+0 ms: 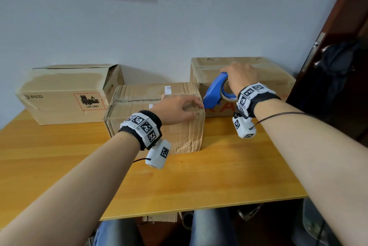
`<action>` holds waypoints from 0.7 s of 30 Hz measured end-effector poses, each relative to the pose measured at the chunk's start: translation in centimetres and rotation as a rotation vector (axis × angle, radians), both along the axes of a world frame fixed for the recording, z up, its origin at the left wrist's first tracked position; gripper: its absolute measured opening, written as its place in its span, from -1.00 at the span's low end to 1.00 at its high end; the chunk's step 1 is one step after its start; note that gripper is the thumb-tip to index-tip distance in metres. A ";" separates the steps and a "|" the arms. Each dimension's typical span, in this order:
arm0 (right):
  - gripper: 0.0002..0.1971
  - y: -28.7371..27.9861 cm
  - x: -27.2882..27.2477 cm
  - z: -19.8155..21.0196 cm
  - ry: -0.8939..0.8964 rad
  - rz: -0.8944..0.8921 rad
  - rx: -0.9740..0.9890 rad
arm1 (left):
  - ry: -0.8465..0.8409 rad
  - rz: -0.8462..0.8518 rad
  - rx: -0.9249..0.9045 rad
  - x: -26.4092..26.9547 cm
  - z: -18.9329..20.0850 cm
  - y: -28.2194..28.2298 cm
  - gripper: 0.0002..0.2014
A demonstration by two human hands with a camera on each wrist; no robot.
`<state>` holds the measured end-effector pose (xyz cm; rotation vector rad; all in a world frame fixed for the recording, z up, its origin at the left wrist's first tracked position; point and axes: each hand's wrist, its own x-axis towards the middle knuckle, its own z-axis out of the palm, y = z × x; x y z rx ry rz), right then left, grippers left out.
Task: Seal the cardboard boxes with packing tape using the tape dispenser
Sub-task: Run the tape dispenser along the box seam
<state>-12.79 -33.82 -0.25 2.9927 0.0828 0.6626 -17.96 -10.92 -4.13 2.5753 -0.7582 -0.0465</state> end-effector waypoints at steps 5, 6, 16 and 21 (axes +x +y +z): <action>-0.70 0.4 -0.1 0.6 0.045 -0.046 -0.034 | -0.011 -0.009 0.007 0.1 -0.2 0.0 -0.75; -0.71 0.4 0.1 0.5 0.055 -0.057 -0.032 | -0.010 -0.012 0.002 0.2 -0.2 0.0 -0.75; -0.68 -0.9 -0.4 -2.2 0.255 -0.216 -0.047 | -0.031 0.008 0.000 0.4 -0.5 0.2 -0.75; -0.74 -4.6 -1.2 -6.0 0.469 -0.332 0.117 | -0.018 0.018 -0.020 0.3 -0.4 0.1 -0.76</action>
